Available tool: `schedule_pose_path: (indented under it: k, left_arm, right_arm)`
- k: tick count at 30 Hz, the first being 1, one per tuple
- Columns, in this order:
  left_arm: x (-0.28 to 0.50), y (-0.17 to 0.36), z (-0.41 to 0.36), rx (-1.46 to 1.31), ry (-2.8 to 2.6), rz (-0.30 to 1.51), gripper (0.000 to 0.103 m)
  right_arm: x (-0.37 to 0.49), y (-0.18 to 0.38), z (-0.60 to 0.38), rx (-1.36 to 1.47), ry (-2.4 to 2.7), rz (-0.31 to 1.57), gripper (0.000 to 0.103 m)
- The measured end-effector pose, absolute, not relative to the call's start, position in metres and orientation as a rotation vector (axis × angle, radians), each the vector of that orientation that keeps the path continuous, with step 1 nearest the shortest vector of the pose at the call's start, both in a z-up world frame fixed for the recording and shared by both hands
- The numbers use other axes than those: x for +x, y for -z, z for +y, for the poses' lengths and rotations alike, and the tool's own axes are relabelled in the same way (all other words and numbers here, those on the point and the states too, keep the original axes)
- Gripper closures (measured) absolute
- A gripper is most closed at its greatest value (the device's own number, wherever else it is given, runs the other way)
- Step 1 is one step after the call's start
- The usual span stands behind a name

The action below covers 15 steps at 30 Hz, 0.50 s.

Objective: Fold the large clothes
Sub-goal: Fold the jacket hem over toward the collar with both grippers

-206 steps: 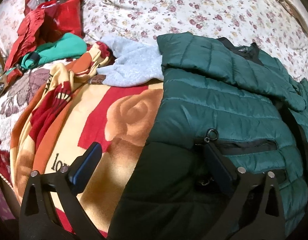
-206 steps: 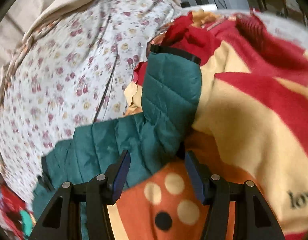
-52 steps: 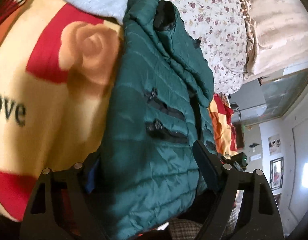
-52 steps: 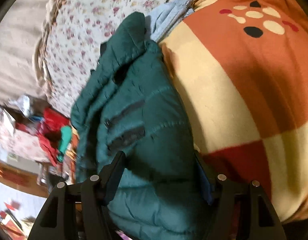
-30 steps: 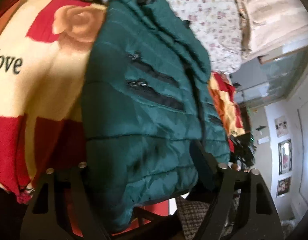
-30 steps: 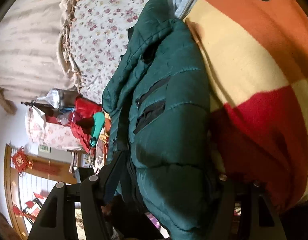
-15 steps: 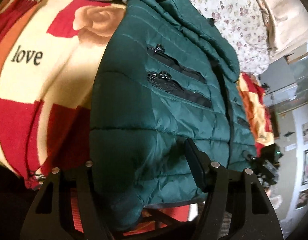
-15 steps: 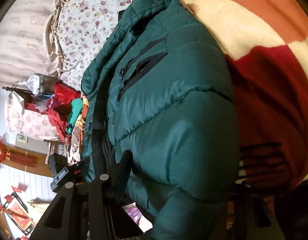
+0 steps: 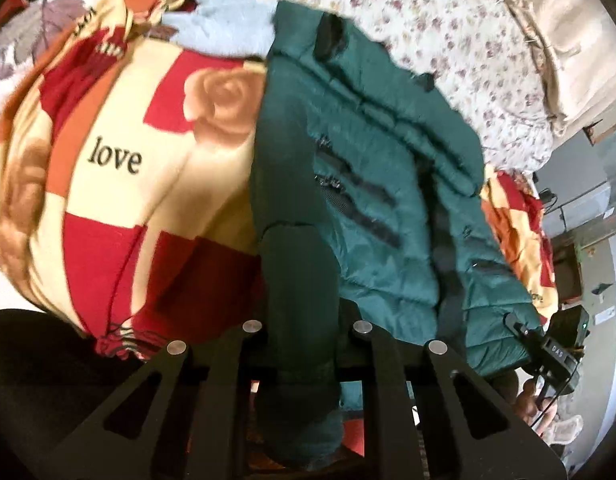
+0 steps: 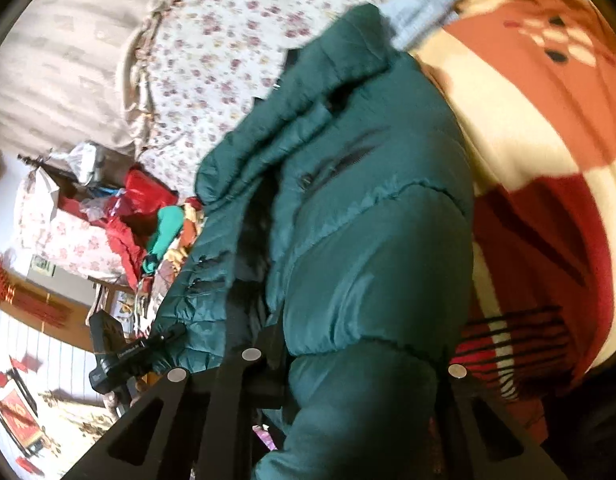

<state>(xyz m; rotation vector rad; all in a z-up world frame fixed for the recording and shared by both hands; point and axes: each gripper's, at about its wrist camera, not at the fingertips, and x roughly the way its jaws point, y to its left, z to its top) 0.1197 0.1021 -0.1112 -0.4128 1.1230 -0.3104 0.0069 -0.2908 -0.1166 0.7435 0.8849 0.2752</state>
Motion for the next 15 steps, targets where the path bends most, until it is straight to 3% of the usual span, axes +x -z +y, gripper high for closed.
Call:
schedule_pose_path:
  k: [15]
  left_arm:
    - [0.038,0.069,0.124,-0.495,0.394,1.055,0.091]
  right_arm:
    - [-0.072,0.083,-0.275,0.689,-0.335,0.843,0.085]
